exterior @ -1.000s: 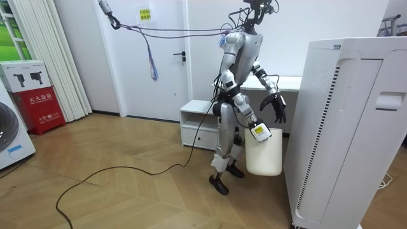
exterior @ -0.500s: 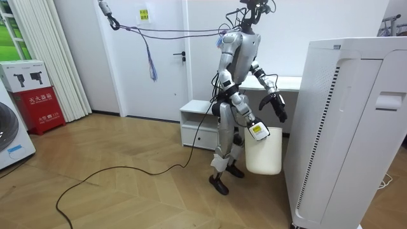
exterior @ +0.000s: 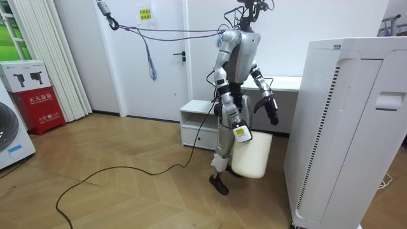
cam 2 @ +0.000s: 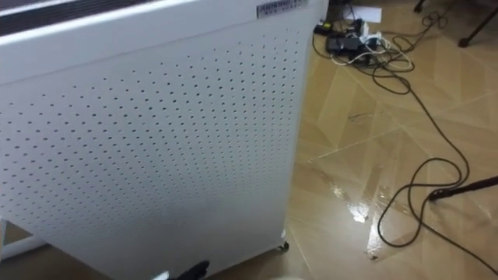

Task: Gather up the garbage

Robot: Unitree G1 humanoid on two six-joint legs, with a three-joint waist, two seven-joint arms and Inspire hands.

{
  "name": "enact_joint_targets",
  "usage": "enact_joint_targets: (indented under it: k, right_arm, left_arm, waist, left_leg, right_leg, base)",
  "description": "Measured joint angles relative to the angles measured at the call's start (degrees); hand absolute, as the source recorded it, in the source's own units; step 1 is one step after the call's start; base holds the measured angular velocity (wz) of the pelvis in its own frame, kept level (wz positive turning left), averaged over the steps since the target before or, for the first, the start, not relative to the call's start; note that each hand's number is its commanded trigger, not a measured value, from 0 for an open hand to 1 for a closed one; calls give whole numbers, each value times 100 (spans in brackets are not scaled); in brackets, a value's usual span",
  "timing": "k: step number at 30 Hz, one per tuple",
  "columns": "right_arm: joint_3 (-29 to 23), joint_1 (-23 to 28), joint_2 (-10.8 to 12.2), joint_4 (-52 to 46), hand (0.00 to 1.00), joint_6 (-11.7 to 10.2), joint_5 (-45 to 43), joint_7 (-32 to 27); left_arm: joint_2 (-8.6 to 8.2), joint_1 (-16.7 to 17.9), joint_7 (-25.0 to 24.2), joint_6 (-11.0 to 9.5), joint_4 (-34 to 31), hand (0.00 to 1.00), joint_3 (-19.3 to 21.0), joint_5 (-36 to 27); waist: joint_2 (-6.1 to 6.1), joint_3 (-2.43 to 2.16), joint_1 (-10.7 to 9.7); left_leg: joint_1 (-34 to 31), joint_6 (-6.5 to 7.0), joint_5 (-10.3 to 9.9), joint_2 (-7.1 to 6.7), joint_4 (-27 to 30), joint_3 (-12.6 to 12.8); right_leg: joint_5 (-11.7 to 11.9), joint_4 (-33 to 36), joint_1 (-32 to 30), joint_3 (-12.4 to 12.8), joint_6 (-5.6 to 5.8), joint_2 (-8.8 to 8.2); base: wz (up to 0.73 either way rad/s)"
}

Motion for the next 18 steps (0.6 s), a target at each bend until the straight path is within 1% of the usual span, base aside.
enact_joint_targets:
  k: [1, 3, 4, 5, 6, 7, 8, 9, 10, 11, 12, 13, 15, 18]
  right_arm:
    - [-72, 58, 11, 142, 100, 0, 87, -1]
    - [-342, 180, 33, 434, 100, -13, 455, 0]
    - [-418, 331, 39, 521, 100, -75, 657, 4]
    - [-462, 387, 54, 554, 100, -111, 723, 4]
    - [-565, 476, 86, 626, 100, -193, 780, -11]
    - [-634, 516, 102, 687, 100, -223, 798, -43]
    - [-659, 554, 107, 715, 100, -225, 816, -65]
    - [-714, 608, 110, 760, 100, -243, 897, -113]
    - [-773, 620, 126, 862, 100, -269, 949, -131]
    - [-827, 623, 138, 908, 100, -268, 949, -140]
    - [-966, 646, 165, 992, 100, -266, 949, -150]
    - [-1034, 660, 172, 1024, 100, -266, 950, -150]
    - [-1288, 725, 199, 1164, 100, -267, 993, -154]
    - [-1570, 744, 248, 1362, 100, -261, 997, -210]
  left_arm:
    - [-15, 47, 39, -1, 153, 0, 11, 6]
    - [-10, 279, 124, -1, 615, 0, 153, -55]
    - [-15, 399, 178, -9, 771, 0, 294, -103]
    - [-27, 458, 225, -34, 833, 0, 376, -183]
    - [-77, 565, 321, -104, 932, 0, 524, -274]
    - [-136, 611, 412, -180, 1044, 0, 630, -277]
    - [-167, 630, 455, -208, 1108, 0, 667, -299]
    - [-255, 669, 559, -241, 1238, 0, 767, -395]
    - [-302, 677, 660, -260, 1369, 0, 851, -435]
    - [-320, 681, 707, -264, 1433, 0, 908, -443]
    - [-356, 692, 806, -273, 1564, 0, 1061, -447]
    - [-366, 705, 852, -274, 1615, 0, 1132, -461]
    - [-383, 737, 1008, -279, 1836, 0, 1357, -526]
    - [-427, 773, 1162, -275, 2094, 0, 1581, -704]
  waist:
    - [-6, -2, -5]
    - [-73, -28, -3]
    - [-124, -51, -2]
    - [-149, -49, -3]
    - [-185, -67, -5]
    - [-209, -69, 3]
    - [-211, -71, 7]
    - [-212, -70, 11]
    - [-216, -61, 4]
    - [-227, -56, 1]
    - [-226, -60, 2]
    - [-228, -62, 3]
    - [-241, -48, 2]
    - [-223, -41, 3]
  left_leg:
    - [61, 0, 0, -2, -23, -2]
    - [267, -2, 0, 2, -133, 1]
    - [369, -6, 0, 5, -190, -15]
    - [431, -8, 1, 7, -215, -15]
    - [535, -11, -1, 8, -262, -19]
    - [652, -13, -3, 9, -313, -15]
    - [707, -15, -5, 8, -337, -15]
    - [809, -15, -5, 7, -396, -10]
    - [891, -15, -5, 8, -436, -9]
    - [935, -15, -5, 8, -454, -2]
    - [977, -16, -5, 11, -488, 12]
    - [996, -16, -5, 12, -497, 12]
    - [1078, -19, -8, 16, -529, 19]
    - [1158, -19, -9, 18, -573, 24]
  right_leg:
    - [0, -32, 62, 0, 0, 3]
    - [4, -156, 277, 11, 6, 26]
    - [6, -233, 396, 11, 10, 43]
    - [6, -253, 452, 9, 10, 46]
    - [9, -325, 561, 13, 14, 58]
    - [10, -355, 668, 26, 16, 65]
    - [11, -375, 716, 31, 17, 67]
    - [18, -432, 822, 41, 28, 73]
    - [18, -444, 897, 42, 29, 74]
    - [18, -452, 923, 46, 29, 76]
    - [18, -500, 980, 57, 29, 85]
    - [19, -513, 994, 65, 30, 89]
    - [19, -529, 1046, 72, 30, 94]
    - [19, -536, 1105, 87, 30, 97]
  base:
    - [0]
    - [0]
    - [0]
    - [0]
    - [0]
    - [0]
    - [-5]
    - [-5]
    - [-5]
    - [-5]
    - [-4]
    - [-5]
    - [0]
    - [-3]
